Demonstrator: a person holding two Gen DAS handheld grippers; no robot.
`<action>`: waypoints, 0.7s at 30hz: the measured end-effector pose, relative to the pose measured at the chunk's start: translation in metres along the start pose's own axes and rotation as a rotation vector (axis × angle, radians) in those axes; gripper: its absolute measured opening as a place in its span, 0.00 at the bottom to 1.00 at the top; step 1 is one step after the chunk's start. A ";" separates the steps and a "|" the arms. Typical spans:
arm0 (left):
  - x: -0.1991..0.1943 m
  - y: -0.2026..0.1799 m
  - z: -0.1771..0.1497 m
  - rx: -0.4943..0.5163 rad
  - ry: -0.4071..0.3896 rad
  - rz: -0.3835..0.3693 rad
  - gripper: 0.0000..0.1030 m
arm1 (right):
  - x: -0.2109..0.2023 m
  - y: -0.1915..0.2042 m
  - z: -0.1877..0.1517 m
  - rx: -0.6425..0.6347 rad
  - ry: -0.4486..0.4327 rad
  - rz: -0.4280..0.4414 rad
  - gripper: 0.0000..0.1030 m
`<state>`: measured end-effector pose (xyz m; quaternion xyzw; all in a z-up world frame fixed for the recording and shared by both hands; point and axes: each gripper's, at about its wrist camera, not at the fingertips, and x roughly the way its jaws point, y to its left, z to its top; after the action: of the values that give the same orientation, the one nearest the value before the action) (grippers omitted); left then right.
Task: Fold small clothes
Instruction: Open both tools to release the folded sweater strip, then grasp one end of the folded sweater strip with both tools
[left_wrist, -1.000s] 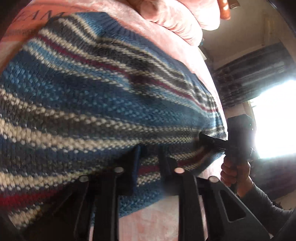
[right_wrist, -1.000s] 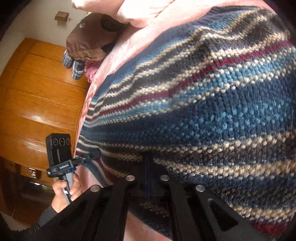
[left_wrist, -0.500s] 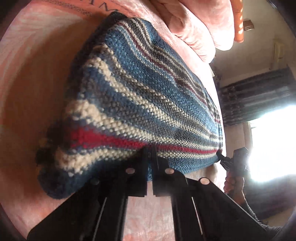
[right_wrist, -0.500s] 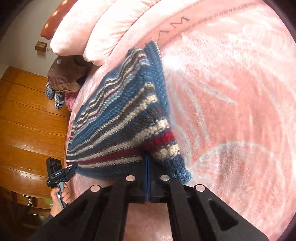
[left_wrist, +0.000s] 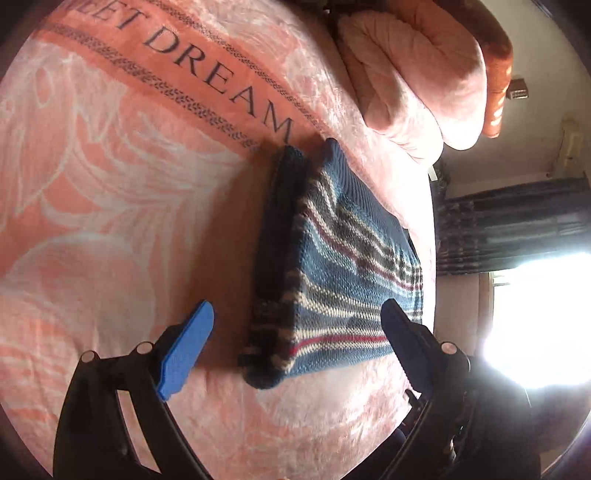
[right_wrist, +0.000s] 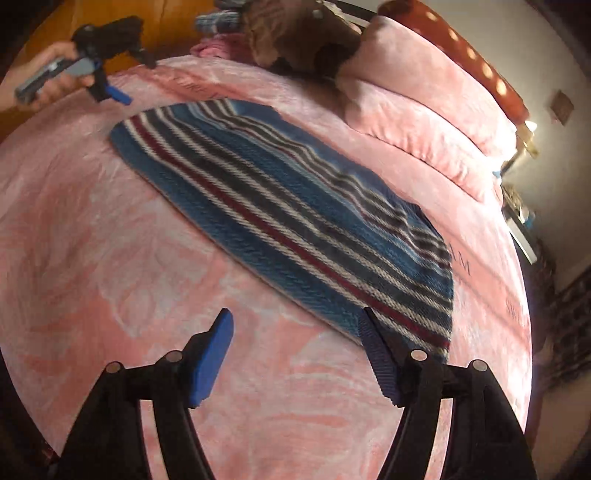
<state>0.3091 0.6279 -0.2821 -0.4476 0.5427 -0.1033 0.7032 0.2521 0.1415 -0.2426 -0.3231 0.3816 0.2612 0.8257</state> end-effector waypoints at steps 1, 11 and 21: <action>0.005 0.001 0.009 0.000 0.007 0.002 0.89 | 0.003 0.021 0.006 -0.047 -0.011 0.002 0.68; 0.084 -0.001 0.065 0.037 0.123 -0.014 0.89 | 0.049 0.128 0.076 -0.224 -0.114 -0.007 0.68; 0.129 -0.013 0.102 0.079 0.185 -0.130 0.87 | 0.084 0.177 0.123 -0.304 -0.190 -0.054 0.68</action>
<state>0.4509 0.5911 -0.3579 -0.4423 0.5707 -0.2107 0.6590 0.2367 0.3632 -0.3077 -0.4282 0.2493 0.3230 0.8063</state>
